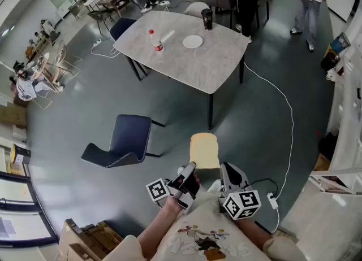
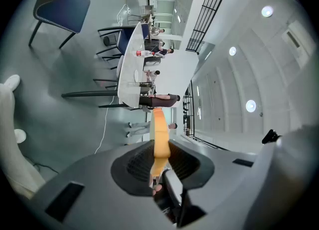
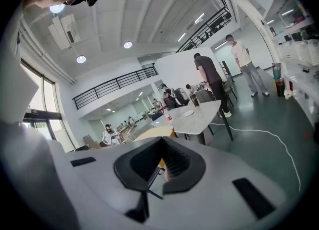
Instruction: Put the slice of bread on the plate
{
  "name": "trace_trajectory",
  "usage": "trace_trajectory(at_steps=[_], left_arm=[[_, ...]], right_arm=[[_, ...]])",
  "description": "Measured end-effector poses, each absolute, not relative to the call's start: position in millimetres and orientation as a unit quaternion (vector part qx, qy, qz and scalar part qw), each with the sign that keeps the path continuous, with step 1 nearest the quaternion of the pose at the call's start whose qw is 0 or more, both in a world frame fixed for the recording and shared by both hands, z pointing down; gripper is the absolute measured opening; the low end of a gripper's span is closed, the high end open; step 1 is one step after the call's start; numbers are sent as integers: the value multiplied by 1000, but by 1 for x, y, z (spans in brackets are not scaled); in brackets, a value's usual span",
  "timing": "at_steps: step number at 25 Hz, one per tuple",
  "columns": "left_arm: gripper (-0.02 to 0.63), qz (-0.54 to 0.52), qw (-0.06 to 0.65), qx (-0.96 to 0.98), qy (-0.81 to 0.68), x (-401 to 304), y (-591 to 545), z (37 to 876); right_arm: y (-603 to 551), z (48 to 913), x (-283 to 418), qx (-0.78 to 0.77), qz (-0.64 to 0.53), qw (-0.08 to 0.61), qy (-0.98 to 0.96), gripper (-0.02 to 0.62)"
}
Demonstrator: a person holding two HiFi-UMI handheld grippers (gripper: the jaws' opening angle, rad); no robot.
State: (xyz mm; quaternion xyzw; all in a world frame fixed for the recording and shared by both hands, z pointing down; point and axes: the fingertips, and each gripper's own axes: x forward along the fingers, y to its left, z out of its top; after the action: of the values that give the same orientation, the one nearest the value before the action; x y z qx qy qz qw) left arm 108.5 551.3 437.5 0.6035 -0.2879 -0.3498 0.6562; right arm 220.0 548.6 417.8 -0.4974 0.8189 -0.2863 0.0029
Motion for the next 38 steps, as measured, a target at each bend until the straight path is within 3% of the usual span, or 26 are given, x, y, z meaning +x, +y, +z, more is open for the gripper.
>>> trace_trajectory(at_steps=[22, 38], left_arm=[[95, -346, 661, 597, -296, 109, 565, 439], [95, -388, 665, 546, -331, 31, 528, 459]], right_arm=[[558, 414, 214, -484, -290, 18, 826, 5], [511, 432, 140, -450, -310, -25, 837, 5]])
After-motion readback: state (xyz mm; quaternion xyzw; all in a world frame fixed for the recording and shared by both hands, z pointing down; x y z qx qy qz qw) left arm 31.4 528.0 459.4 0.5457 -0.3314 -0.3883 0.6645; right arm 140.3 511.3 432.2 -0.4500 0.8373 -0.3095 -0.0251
